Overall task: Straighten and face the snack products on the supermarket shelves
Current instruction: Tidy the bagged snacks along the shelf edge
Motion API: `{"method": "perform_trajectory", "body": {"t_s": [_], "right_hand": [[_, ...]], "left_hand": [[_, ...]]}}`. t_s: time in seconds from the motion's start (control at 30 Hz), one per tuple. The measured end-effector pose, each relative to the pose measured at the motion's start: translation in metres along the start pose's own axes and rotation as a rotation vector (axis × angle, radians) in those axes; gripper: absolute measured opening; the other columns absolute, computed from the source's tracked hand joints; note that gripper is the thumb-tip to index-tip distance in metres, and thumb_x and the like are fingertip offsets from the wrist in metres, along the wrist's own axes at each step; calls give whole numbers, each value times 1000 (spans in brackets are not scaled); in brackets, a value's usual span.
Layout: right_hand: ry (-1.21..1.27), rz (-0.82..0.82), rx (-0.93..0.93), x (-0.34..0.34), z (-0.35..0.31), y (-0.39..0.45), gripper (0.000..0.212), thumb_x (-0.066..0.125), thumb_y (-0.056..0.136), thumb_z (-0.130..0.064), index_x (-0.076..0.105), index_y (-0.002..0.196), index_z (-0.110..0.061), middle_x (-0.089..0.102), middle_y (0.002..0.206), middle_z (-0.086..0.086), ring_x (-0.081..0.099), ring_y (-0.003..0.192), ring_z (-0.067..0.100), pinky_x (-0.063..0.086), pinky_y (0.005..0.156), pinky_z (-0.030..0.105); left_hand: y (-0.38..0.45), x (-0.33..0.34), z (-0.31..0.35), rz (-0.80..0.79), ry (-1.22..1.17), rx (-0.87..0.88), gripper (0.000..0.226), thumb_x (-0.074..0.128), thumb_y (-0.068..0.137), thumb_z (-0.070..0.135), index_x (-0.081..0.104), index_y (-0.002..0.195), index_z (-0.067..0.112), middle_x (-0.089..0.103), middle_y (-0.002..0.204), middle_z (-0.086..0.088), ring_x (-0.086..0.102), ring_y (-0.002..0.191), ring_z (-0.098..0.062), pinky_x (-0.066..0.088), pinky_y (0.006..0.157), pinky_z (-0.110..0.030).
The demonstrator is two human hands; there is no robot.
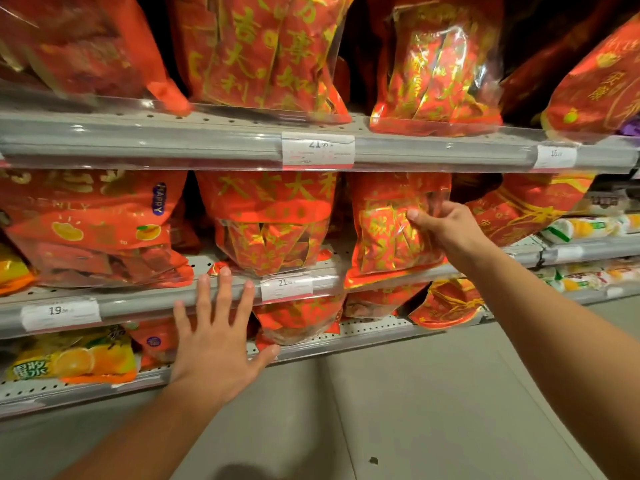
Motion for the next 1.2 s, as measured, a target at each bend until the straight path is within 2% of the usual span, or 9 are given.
{"method": "perform_trajectory", "body": {"t_s": [0.17, 0.3, 0.5, 0.63, 0.77, 0.87, 1.0, 1.1, 1.2], "right_hand": [[108, 51, -32, 15, 19, 32, 39, 83, 78, -22, 70, 109, -2, 76, 89, -2, 72, 83, 14, 58, 70, 29], [125, -99, 34, 20, 35, 39, 9, 71, 89, -14, 66, 93, -8, 74, 80, -2, 72, 73, 13, 59, 65, 28], [-120, -54, 83, 8, 42, 28, 49, 84, 76, -44, 68, 102, -5, 69, 88, 6, 68, 75, 16, 54, 69, 35], [-466, 183, 44, -3, 33, 15, 75, 77, 74, -68, 55, 127, -19, 69, 119, 2, 68, 106, 23, 56, 95, 48], [-678, 321, 58, 22, 32, -50, 99, 85, 78, -34, 25, 153, -11, 45, 149, 18, 45, 138, 38, 41, 113, 51], [-772, 286, -195, 71, 13, -113, 100, 77, 83, -21, 15, 160, -7, 15, 166, 21, 17, 153, 37, 21, 124, 45], [-890, -33, -777, 180, -60, -192, 86, 71, 81, -16, 32, 158, -14, 14, 168, 14, 17, 155, 32, 26, 122, 53], [-929, -131, -981, 220, -107, -215, 77, 67, 81, -16, 41, 154, -11, 22, 166, 14, 17, 156, 33, 27, 120, 59], [-927, -83, -1044, 236, -149, -215, 80, 66, 79, -14, 39, 155, -9, 27, 165, 13, 21, 155, 32, 27, 120, 58]], "left_hand": [[2, 3, 2, 30, 21, 14, 109, 32, 79, 89, 17, 163, 21, -5, 170, -17, -5, 155, -45, 19, 113, -76], [1, 7, 0, 22, 34, 10, 110, 29, 79, 91, 12, 163, 22, -9, 170, -16, -8, 155, -44, 18, 114, -75], [-1, 1, -2, -20, -22, 9, 110, 34, 77, 89, 14, 163, 23, -8, 170, -15, -7, 155, -43, 20, 114, -74], [0, -5, 0, -106, -49, 2, 112, 32, 77, 89, -15, 160, 30, -39, 161, -11, -31, 149, -39, 5, 120, -69], [-3, -7, 0, -194, -38, -7, 113, 40, 80, 83, -25, 157, 32, -47, 156, -10, -38, 146, -39, -1, 121, -66], [-4, -8, -2, -204, -51, -3, 113, 44, 81, 81, -23, 157, 32, -48, 155, -10, -38, 146, -39, -1, 121, -66], [-4, -12, 2, -314, -46, 20, 115, 53, 83, 75, -25, 156, 31, -53, 150, -11, -43, 142, -41, -7, 119, -66], [-9, -40, 1, -390, -65, 60, 93, 48, 90, 65, -1, 162, 33, -30, 165, -13, -25, 152, -40, 6, 123, -58], [-10, -107, -23, -92, -168, 51, 51, 44, 94, 47, 54, 140, 28, 51, 149, -5, 44, 138, -27, 43, 109, -42]]}}
Point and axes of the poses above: each hand's wrist, its own y-axis towards the middle knuckle, its own x-axis out of the palm, z = x × y, the point moved 10 cm from there along y, towards the middle knuckle
